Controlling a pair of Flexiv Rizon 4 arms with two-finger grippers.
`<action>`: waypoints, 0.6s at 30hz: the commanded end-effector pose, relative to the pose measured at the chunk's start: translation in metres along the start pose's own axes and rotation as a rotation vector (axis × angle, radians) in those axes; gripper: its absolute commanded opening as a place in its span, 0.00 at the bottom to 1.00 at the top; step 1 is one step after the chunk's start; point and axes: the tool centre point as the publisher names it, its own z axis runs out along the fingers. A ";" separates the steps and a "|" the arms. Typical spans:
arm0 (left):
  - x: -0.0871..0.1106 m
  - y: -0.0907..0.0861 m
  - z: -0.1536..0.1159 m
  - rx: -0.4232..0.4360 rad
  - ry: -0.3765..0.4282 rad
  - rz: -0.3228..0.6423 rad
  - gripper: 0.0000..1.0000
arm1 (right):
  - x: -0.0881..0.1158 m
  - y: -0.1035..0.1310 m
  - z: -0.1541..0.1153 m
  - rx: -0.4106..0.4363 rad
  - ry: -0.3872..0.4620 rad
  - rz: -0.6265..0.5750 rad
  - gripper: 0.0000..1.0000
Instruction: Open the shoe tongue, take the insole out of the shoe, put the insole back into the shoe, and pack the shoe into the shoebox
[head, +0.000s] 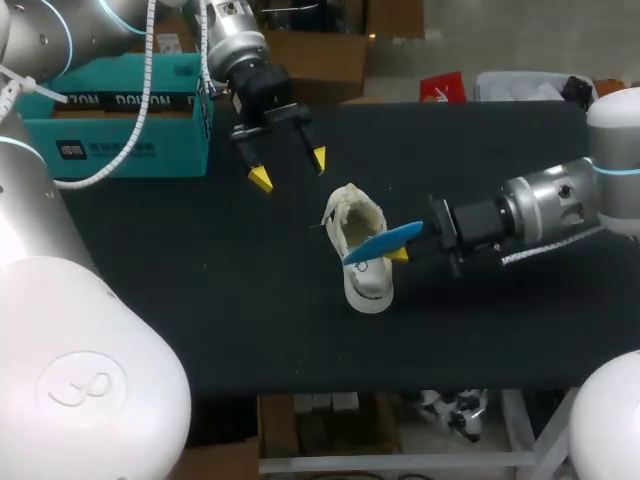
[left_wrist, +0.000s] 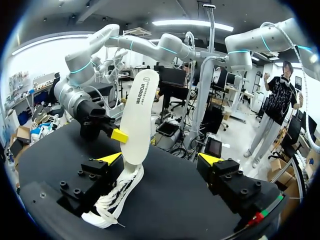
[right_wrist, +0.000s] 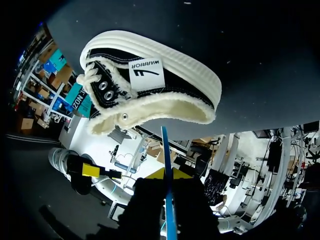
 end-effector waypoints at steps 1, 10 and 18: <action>-0.001 0.001 -0.001 0.003 0.004 0.000 1.00 | 0.000 -0.001 0.000 -0.002 0.000 0.001 0.00; -0.001 0.001 -0.001 0.003 0.004 0.000 1.00 | 0.000 -0.001 0.000 -0.002 0.000 0.001 0.00; -0.001 0.000 0.001 -0.006 -0.014 0.002 1.00 | 0.000 -0.001 0.000 -0.002 0.000 0.001 0.00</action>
